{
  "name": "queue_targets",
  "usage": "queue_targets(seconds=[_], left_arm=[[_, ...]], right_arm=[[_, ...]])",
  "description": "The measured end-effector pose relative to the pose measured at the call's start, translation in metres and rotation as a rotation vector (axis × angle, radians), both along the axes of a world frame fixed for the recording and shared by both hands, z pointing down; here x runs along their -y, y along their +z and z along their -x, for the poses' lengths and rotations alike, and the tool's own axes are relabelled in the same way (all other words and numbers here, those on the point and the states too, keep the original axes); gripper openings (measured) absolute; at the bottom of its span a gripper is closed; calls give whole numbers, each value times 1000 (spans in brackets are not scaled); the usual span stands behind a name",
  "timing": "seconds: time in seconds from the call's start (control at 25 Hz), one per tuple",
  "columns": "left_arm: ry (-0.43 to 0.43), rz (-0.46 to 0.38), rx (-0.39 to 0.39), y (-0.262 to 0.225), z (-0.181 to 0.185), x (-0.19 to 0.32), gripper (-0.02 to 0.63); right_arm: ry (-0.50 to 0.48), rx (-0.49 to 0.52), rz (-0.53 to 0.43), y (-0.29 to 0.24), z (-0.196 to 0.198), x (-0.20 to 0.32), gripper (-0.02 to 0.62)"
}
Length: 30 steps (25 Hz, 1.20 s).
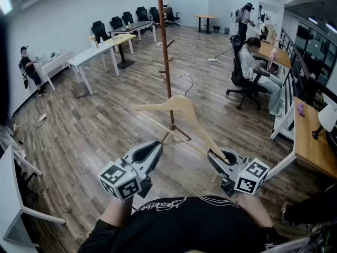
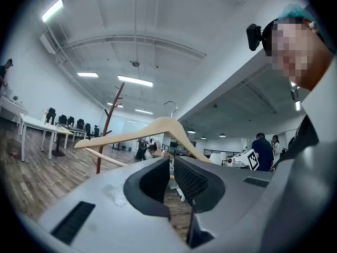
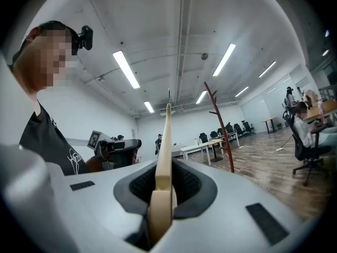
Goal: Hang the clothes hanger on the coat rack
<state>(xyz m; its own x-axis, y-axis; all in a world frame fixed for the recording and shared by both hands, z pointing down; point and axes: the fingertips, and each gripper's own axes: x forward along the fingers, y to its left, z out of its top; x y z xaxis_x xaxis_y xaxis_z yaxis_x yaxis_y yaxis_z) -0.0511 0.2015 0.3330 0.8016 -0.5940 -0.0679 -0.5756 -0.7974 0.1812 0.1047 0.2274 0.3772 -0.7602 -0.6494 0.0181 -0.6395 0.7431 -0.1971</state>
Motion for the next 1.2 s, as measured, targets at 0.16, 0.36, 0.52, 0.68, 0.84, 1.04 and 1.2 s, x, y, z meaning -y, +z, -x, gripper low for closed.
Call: queue_targets(seconds=[0.16,0.36,0.52,0.68,0.84,1.04,1.2], left_arm=[[1,9,-6,1,-1,-6,32],[8,5,0,4,-2,-11,32],[15,7,-2,6,-5,-9,32],[29,11,-9,7,-10,-2,32],[40,14,-21,10,-9,10,32],[52,30,-32,19,-12,42,32],[61,37,-35,26,-20,81,32]], right_arm=[[14,2,-3,1,-4,-9,71],[13,17,15,5,-5,-12,71],[28,28,15,6,-10,-11,71],[45,13,28,7,-14,-6,71],[55,5,34,10,-14,4,71],[50,-3,38,17,-14,30,71],[66,-19,54,25,-23,68,71]])
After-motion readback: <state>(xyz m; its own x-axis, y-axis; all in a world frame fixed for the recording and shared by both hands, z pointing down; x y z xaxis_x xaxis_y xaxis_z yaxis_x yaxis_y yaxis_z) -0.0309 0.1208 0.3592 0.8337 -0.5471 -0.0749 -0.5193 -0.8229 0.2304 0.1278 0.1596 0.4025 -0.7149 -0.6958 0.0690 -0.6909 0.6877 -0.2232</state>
